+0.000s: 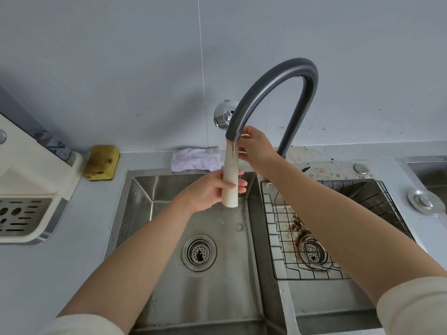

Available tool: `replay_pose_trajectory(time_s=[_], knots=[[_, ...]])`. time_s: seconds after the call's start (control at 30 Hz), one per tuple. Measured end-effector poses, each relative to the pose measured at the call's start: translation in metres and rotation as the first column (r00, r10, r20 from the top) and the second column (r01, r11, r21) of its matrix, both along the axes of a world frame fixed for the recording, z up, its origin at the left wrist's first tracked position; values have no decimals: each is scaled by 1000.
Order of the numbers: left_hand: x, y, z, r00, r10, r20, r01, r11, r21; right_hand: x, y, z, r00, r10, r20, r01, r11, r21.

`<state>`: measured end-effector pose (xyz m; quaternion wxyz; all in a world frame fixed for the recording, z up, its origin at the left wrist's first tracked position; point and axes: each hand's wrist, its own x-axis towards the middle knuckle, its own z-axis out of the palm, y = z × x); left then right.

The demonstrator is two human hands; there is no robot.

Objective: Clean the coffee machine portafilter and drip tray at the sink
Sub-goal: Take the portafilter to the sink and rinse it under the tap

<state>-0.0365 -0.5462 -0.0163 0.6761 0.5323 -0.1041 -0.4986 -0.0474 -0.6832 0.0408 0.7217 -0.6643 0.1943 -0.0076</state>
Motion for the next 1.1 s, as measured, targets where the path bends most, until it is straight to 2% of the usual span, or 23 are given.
replay_pose_trajectory(time_s=[0.17,0.6,0.8,0.93,1.1], knots=[[10,-1,3,998,27,-49,-31,997,-66,6,-1,12,999,-1,41,0,1000,23],[13,-15,23,998,70,0,-70,997,-29,9,-11,30,980,42,197,-62,993,96],[13,-12,24,999,41,31,-39,998,-58,3,-8,27,964,55,262,-123,960,253],[8,-11,25,998,26,65,-24,999,-32,3,-9,14,978,1,209,-79,928,365],[-6,-10,24,981,107,163,-123,988,91,-1,0,4,987,-8,162,-59,912,407]])
